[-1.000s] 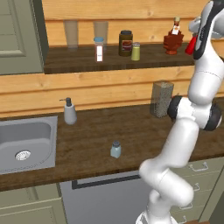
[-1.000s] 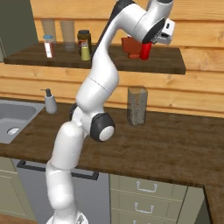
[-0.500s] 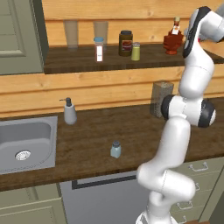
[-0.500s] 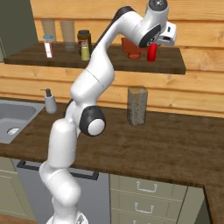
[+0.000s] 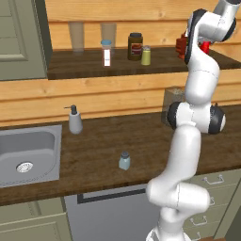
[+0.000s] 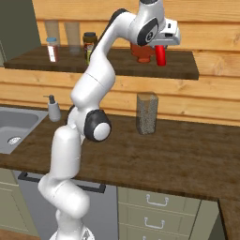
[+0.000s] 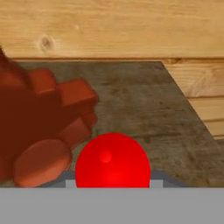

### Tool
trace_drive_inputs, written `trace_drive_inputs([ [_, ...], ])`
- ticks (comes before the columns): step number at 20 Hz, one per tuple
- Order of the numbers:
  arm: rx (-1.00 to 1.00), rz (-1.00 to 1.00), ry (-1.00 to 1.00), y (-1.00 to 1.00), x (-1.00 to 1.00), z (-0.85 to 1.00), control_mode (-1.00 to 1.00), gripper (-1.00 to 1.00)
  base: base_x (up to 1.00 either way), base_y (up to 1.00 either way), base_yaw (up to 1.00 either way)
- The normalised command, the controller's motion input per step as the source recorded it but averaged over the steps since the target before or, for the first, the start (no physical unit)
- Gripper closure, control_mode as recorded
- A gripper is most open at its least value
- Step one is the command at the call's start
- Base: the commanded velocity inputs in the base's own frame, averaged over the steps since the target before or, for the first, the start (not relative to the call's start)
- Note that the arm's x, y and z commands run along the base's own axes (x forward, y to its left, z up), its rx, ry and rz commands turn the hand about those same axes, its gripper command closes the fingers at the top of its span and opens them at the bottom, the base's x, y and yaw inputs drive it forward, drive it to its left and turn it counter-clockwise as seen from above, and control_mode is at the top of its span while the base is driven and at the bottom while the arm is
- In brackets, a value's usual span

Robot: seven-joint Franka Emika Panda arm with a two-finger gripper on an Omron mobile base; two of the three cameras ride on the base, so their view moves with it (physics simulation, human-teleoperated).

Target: Put the shaker and condiment bottle from the counter next to their counterparts in the cabinet.

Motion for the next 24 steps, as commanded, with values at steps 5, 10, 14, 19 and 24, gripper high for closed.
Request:
trace_drive_inputs([
  [5, 0.02, 0.0, 0.11, -0.11, 0.11, 0.05, -1.0, 1.0, 0.0, 0.0, 0.0],
  [10, 0.14, 0.06, 0.13, -0.34, 0.02, 0.25, -1.0, 1.0, 0.0, 0.0, 0.0],
  [14, 0.1, 0.05, 0.06, -0.19, 0.0, 0.11, -1.0, 1.0, 0.0, 0.0, 0.0],
  [19, 0.02, 0.0, 0.19, -0.01, 0.22, 0.0, -1.0, 1.0, 0.0, 0.0, 0.0],
  [24, 0.01, 0.0, 0.23, -0.01, 0.26, 0.02, -1.0, 1.0, 0.0, 0.0, 0.0],
])
